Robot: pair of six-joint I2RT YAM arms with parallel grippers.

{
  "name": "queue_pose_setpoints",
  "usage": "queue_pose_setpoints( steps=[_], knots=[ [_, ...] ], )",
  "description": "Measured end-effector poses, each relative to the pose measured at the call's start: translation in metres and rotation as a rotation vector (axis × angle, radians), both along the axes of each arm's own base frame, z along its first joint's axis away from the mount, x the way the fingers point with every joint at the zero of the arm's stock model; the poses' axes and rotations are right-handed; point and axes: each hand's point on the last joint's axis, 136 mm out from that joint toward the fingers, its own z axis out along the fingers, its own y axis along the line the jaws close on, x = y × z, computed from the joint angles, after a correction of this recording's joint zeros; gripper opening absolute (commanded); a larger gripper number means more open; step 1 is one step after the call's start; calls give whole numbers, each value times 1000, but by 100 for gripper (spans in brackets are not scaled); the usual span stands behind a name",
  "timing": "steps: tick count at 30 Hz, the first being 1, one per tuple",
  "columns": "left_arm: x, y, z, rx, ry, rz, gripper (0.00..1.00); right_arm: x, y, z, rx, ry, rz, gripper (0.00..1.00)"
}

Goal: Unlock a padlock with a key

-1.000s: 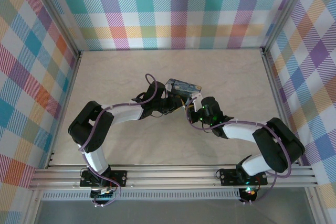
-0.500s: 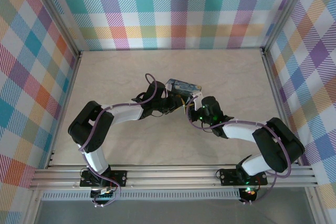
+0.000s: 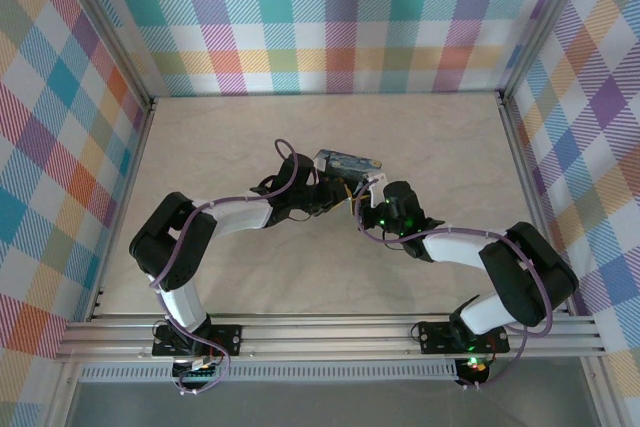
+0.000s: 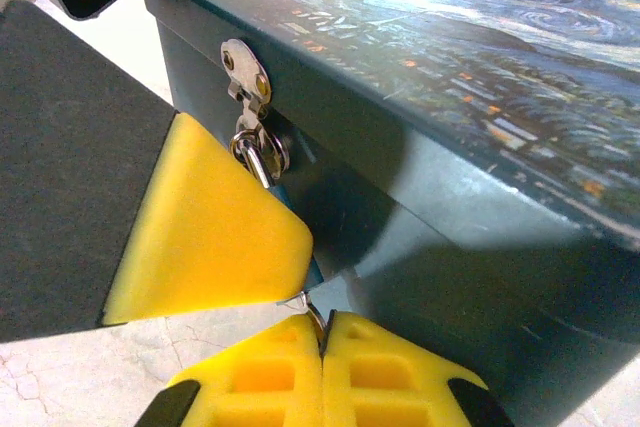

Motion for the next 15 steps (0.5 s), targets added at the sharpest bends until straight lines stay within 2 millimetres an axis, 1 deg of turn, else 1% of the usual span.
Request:
queue_pose_setpoints(
  steps=[6,15],
  knots=[
    [1,0,-2,-4,8,8,17,2,-1,-3,-3,1,-10,0],
    [0,-1,-26,7,58,18,18,-2,-2,-26,-8,51,-19,0]
  ],
)
